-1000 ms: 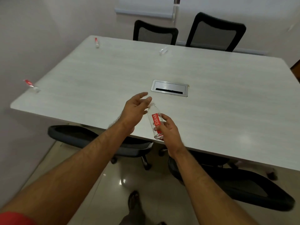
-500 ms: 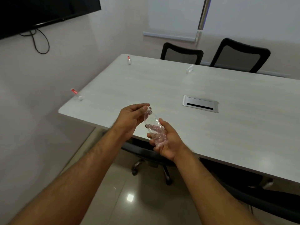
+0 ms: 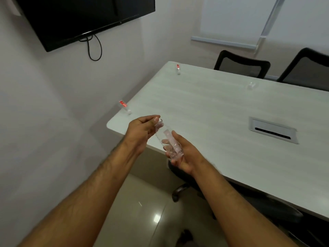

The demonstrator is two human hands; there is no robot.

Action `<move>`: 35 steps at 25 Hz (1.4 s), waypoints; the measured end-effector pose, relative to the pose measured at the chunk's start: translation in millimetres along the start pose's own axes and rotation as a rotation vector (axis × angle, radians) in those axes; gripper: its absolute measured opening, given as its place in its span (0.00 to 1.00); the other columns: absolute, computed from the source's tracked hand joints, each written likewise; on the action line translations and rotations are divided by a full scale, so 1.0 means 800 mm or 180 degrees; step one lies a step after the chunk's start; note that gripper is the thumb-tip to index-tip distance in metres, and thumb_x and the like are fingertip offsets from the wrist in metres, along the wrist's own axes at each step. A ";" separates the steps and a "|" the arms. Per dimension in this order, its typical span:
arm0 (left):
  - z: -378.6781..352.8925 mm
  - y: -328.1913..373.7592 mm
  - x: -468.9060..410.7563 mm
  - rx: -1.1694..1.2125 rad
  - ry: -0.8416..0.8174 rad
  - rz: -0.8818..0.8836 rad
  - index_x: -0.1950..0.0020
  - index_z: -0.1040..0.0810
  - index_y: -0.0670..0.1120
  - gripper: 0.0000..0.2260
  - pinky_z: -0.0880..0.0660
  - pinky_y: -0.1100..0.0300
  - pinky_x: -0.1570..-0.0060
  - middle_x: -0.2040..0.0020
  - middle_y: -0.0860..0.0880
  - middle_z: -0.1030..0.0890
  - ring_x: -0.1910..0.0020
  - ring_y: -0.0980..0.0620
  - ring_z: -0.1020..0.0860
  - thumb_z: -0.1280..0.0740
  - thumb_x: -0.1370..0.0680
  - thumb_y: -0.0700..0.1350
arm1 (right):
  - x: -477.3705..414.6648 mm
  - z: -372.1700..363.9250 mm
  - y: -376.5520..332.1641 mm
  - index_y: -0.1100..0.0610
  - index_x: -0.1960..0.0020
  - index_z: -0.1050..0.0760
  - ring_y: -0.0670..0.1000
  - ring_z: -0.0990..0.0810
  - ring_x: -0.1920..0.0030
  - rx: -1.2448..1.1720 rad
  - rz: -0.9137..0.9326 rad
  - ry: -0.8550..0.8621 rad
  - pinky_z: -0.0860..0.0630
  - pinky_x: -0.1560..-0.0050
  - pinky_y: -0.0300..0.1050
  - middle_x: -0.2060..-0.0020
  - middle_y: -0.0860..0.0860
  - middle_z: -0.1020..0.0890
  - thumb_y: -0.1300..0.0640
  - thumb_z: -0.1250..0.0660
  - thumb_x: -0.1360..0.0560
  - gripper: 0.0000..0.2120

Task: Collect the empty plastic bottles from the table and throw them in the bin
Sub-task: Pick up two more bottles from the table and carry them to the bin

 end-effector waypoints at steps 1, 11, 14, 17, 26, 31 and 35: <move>0.013 -0.001 -0.015 0.0090 0.0060 0.0008 0.47 0.18 0.38 0.07 0.20 0.54 0.44 0.53 0.42 0.15 0.54 0.46 0.16 0.31 0.24 0.36 | -0.019 -0.008 -0.001 0.61 0.47 0.22 0.46 0.24 0.73 -0.0178 -0.0187 -0.0147 0.31 0.77 0.35 0.66 0.51 0.21 0.41 0.32 0.27 0.23; 0.101 0.019 -0.196 -0.0014 0.0928 0.0201 0.46 0.17 0.39 0.08 0.19 0.56 0.46 0.48 0.43 0.15 0.50 0.45 0.16 0.29 0.24 0.38 | -0.222 -0.076 -0.066 0.55 0.43 0.21 0.52 0.15 0.55 0.1896 0.0607 0.0337 0.19 0.63 0.41 0.49 0.54 0.16 0.43 0.34 0.23 0.17; 0.124 0.019 -0.250 0.0044 0.0888 0.0358 0.46 0.18 0.36 0.09 0.19 0.54 0.45 0.48 0.41 0.16 0.53 0.44 0.15 0.30 0.25 0.35 | -0.277 -0.078 -0.069 0.55 0.39 0.22 0.53 0.16 0.54 0.1506 0.0027 0.0153 0.20 0.61 0.43 0.49 0.54 0.15 0.41 0.35 0.22 0.21; 0.153 0.006 -0.312 -0.0097 0.0783 0.0462 0.46 0.17 0.37 0.08 0.20 0.53 0.43 0.48 0.42 0.15 0.50 0.43 0.16 0.30 0.24 0.36 | -0.335 -0.082 -0.066 0.53 0.41 0.22 0.53 0.17 0.53 0.1232 -0.0357 0.0169 0.21 0.61 0.43 0.50 0.54 0.15 0.39 0.36 0.23 0.21; 0.274 -0.037 -0.552 -0.5513 -0.1063 -0.1603 0.34 0.24 0.37 0.23 0.31 0.42 0.35 0.35 0.33 0.24 0.36 0.32 0.25 0.43 0.25 0.44 | -0.488 -0.088 -0.052 0.54 0.43 0.22 0.52 0.17 0.55 0.0470 -0.0659 0.1512 0.19 0.57 0.47 0.53 0.54 0.15 0.38 0.38 0.22 0.21; 0.273 -0.052 -0.590 -0.6292 -0.1840 -0.1216 0.44 0.23 0.43 0.14 0.32 0.49 0.41 0.47 0.42 0.20 0.45 0.39 0.22 0.38 0.28 0.37 | -0.504 -0.089 -0.059 0.55 0.43 0.22 0.53 0.16 0.55 0.0324 -0.0537 0.1606 0.18 0.58 0.48 0.50 0.55 0.16 0.37 0.33 0.26 0.23; 0.214 -0.042 -0.555 -0.5124 -0.1240 -0.0618 0.39 0.24 0.45 0.19 0.25 0.50 0.49 0.45 0.43 0.22 0.49 0.40 0.21 0.29 0.28 0.49 | -0.469 -0.070 -0.069 0.56 0.35 0.29 0.55 0.16 0.53 0.0311 -0.0170 0.1918 0.18 0.61 0.47 0.42 0.58 0.19 0.43 0.28 0.28 0.27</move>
Point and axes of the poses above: each hand's wrist, its own x-axis away from the middle knuckle, its own z-axis out of the back of the hand, y = z × x, the point moved 3 cm from there along -x, towards the middle knuckle
